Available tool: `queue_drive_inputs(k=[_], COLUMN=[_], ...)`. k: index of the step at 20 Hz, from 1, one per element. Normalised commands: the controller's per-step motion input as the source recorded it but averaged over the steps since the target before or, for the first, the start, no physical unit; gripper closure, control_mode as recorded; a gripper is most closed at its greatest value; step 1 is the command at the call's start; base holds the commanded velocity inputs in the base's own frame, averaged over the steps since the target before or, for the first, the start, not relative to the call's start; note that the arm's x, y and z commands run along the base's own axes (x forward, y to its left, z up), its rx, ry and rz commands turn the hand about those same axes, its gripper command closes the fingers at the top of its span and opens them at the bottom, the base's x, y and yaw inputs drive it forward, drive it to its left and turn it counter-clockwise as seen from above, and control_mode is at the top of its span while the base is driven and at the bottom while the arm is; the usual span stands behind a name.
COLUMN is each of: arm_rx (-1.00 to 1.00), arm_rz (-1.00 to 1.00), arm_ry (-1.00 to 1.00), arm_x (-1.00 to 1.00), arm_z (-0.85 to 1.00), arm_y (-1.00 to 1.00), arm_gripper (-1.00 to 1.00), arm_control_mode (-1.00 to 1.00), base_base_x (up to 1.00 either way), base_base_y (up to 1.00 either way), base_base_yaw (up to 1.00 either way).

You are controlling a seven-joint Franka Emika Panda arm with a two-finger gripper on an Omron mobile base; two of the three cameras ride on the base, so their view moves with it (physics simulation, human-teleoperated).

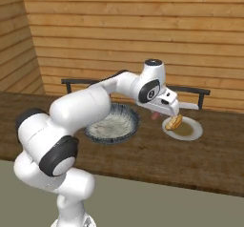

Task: Place one bun and one sausage from the bowl on each plate.

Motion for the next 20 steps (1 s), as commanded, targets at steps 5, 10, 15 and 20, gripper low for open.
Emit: queue_drive_inputs(k=[5,10,15,20], arm_rx=[0.0,0.0,0.0,0.0], arm_rz=[-0.04,0.0,0.0,0.0], arm_ry=[-0.15,-0.16,-0.1,-0.05], arm_x=[0.0,0.31,0.33,0.09], arm_z=[-0.31,-0.38,-0.29,-0.24], arm_y=[-0.45,-0.13,-0.32,-0.24], arm_gripper=[1.0,1.0,1.0,1.0], arm_control_mode=[-1.0,-1.0,-1.0,-1.0], base_base_x=[0.0,0.0,0.0,0.0], base_base_y=[0.0,0.0,0.0,0.0], base_base_yaw=[0.0,0.0,0.0,0.0])
